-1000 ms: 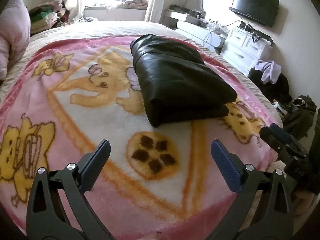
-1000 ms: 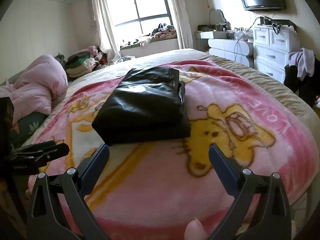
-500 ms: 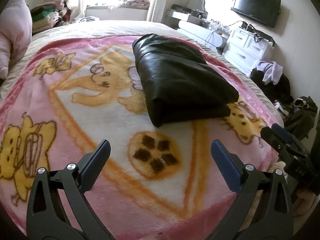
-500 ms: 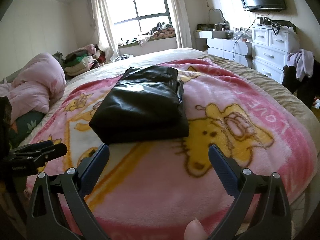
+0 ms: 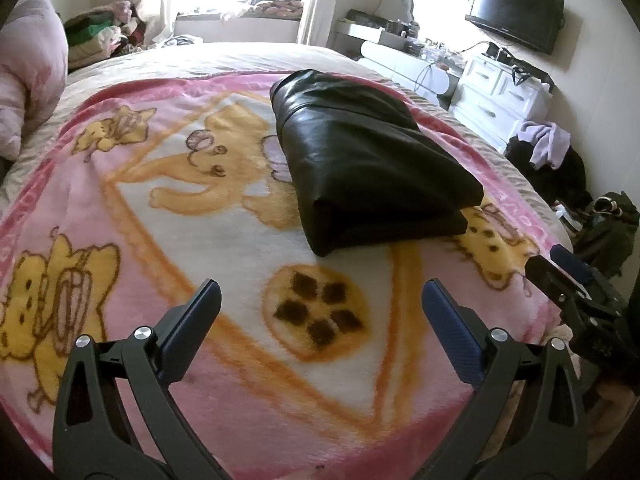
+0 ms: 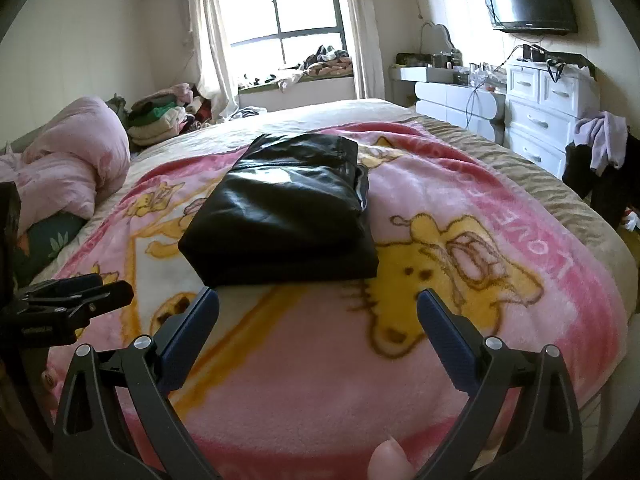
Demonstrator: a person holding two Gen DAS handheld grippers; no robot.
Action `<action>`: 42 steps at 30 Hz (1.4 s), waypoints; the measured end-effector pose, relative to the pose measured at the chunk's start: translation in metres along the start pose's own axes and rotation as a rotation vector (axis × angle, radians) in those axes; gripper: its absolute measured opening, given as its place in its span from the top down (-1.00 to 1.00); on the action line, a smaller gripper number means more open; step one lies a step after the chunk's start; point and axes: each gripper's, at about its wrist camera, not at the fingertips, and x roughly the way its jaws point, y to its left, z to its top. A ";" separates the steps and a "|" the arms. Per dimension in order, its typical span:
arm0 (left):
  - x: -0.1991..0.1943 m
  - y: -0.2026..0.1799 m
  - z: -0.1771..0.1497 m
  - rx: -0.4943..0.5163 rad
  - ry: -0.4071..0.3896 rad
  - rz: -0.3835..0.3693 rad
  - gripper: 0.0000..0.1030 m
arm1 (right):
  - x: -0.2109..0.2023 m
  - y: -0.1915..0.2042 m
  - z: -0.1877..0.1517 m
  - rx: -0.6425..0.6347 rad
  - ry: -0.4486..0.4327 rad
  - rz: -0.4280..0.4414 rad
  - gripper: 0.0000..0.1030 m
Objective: Fold large clothes
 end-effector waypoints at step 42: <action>-0.001 0.002 0.001 -0.004 0.003 0.056 -0.83 | -0.002 0.004 0.000 -0.029 0.002 -0.023 -0.91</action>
